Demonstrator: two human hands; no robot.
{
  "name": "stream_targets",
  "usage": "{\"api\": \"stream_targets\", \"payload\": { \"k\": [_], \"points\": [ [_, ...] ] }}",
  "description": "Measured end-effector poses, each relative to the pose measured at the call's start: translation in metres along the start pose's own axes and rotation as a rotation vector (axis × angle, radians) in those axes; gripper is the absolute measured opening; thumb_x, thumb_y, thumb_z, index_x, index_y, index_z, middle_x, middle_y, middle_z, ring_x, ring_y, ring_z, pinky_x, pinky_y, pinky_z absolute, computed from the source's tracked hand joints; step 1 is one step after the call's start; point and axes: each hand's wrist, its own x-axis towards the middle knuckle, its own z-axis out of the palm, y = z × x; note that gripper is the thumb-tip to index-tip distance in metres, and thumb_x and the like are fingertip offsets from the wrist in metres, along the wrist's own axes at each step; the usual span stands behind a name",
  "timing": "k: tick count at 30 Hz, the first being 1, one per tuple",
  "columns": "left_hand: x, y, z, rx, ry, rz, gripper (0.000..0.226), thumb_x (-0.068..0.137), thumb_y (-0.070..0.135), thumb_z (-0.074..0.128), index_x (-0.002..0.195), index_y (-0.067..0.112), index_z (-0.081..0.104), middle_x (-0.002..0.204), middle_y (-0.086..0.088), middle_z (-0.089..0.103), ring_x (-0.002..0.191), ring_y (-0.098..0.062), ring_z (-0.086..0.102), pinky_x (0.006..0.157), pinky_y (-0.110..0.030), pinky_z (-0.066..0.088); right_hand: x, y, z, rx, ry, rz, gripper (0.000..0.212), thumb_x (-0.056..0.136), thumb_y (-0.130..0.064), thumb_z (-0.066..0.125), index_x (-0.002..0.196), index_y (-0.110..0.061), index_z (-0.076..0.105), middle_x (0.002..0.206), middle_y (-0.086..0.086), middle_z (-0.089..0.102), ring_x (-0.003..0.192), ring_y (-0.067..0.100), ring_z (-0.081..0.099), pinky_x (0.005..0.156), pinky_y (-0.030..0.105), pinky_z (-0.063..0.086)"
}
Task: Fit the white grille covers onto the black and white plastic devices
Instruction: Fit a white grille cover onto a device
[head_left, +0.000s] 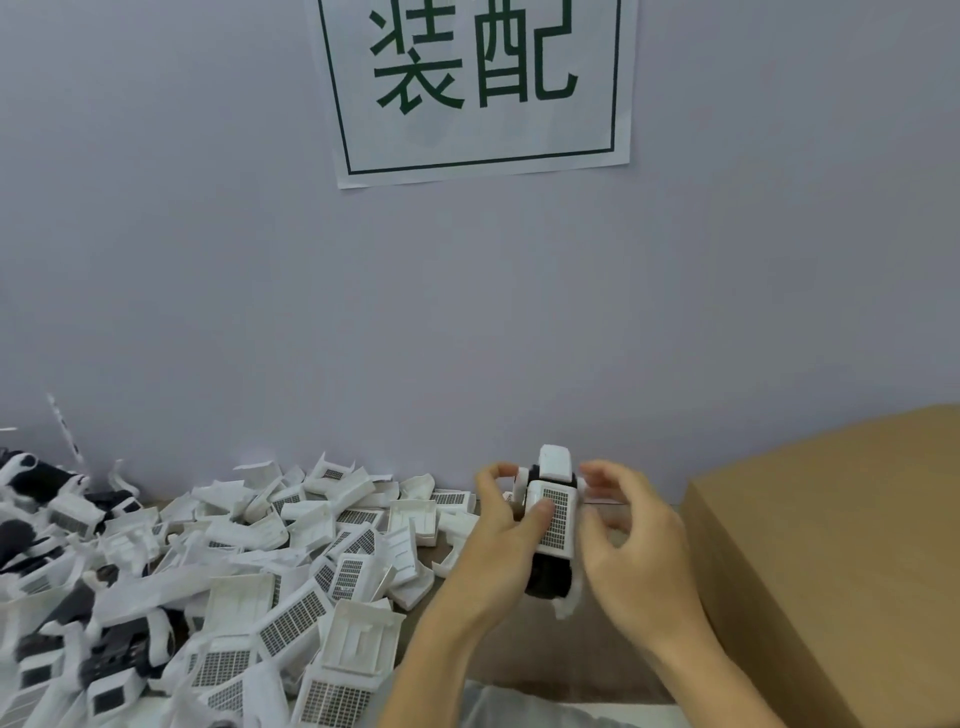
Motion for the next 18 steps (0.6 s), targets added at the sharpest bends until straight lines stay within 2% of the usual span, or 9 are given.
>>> {"api": "stream_targets", "payload": {
  "k": [2,3,5,7,11,12,14,16,18],
  "points": [
    [0.0,0.0,0.003,-0.005,0.032,0.041,0.023,0.105,0.018,0.049,0.116,0.031,0.033,0.111,-0.006,0.071,0.084,-0.006,0.07,0.072,-0.021,0.056,0.002,0.0,0.002,0.093,-0.063,0.238,0.011,0.096,-0.022,0.063,0.107,-0.025,0.062,0.104,-0.006,0.068,0.089,0.0,0.064,0.07,0.013,0.051],
    [-0.001,-0.002,0.004,-0.013,0.047,0.063,0.023,0.104,0.019,0.05,0.115,0.029,0.033,0.111,-0.004,0.072,0.085,-0.006,0.071,0.07,-0.021,0.055,0.002,0.002,0.003,0.184,-0.14,0.345,0.013,0.098,-0.029,0.062,0.108,-0.022,0.065,0.103,-0.005,0.071,0.09,0.003,0.067,0.073,0.018,0.054],
    [-0.001,-0.004,0.006,0.004,0.075,0.103,0.022,0.103,0.017,0.051,0.114,0.027,0.035,0.112,-0.002,0.071,0.087,-0.006,0.071,0.069,-0.02,0.054,0.001,0.004,0.003,0.372,-0.255,0.461,0.022,0.1,-0.033,0.056,0.108,-0.019,0.072,0.1,-0.001,0.077,0.095,0.014,0.072,0.087,0.038,0.058],
    [0.001,-0.006,0.006,0.039,0.104,0.109,0.024,0.103,0.013,0.052,0.112,0.027,0.035,0.115,-0.002,0.07,0.089,-0.008,0.07,0.069,-0.022,0.054,-0.001,0.003,0.004,0.462,-0.255,0.464,0.023,0.102,-0.026,0.054,0.105,-0.018,0.076,0.097,0.0,0.078,0.095,0.018,0.074,0.09,0.043,0.057],
    [0.002,-0.011,0.008,0.065,0.135,0.078,0.027,0.1,0.008,0.055,0.109,0.026,0.038,0.12,0.002,0.068,0.093,-0.008,0.07,0.07,-0.023,0.056,-0.004,0.006,0.008,0.308,-0.152,0.353,0.022,0.102,-0.014,0.054,0.101,-0.025,0.074,0.086,-0.019,0.076,0.084,-0.003,0.07,0.068,0.012,0.053],
    [0.002,-0.012,0.008,0.059,0.127,0.077,0.028,0.1,0.007,0.056,0.111,0.026,0.039,0.121,0.002,0.068,0.091,-0.005,0.07,0.07,-0.022,0.056,-0.004,0.006,0.008,0.305,-0.152,0.344,0.024,0.101,-0.013,0.054,0.099,-0.027,0.073,0.085,-0.022,0.075,0.083,-0.005,0.069,0.065,0.009,0.051],
    [0.001,-0.014,0.006,0.022,0.093,0.077,0.034,0.099,0.004,0.055,0.117,0.027,0.039,0.123,0.002,0.068,0.092,-0.003,0.07,0.073,-0.026,0.058,-0.003,0.007,0.006,0.349,-0.17,0.352,0.025,0.101,-0.01,0.054,0.103,-0.027,0.072,0.091,-0.017,0.076,0.089,-0.001,0.07,0.071,0.013,0.053],
    [0.0,-0.015,0.005,-0.023,0.072,0.078,0.04,0.098,0.001,0.057,0.123,0.026,0.039,0.123,0.002,0.068,0.096,-0.005,0.07,0.075,-0.028,0.059,-0.003,0.009,0.002,0.453,-0.209,0.377,0.025,0.101,-0.01,0.054,0.112,-0.023,0.072,0.103,-0.007,0.077,0.101,0.011,0.071,0.088,0.032,0.056],
    [-0.001,-0.014,0.005,-0.057,0.072,0.097,0.043,0.096,0.003,0.061,0.127,0.025,0.042,0.12,0.001,0.07,0.101,-0.008,0.07,0.076,-0.027,0.058,-0.002,0.008,0.0,0.541,-0.243,0.381,0.023,0.1,-0.015,0.055,0.115,-0.02,0.073,0.108,0.0,0.077,0.107,0.02,0.07,0.094,0.043,0.054]
  ]
}}
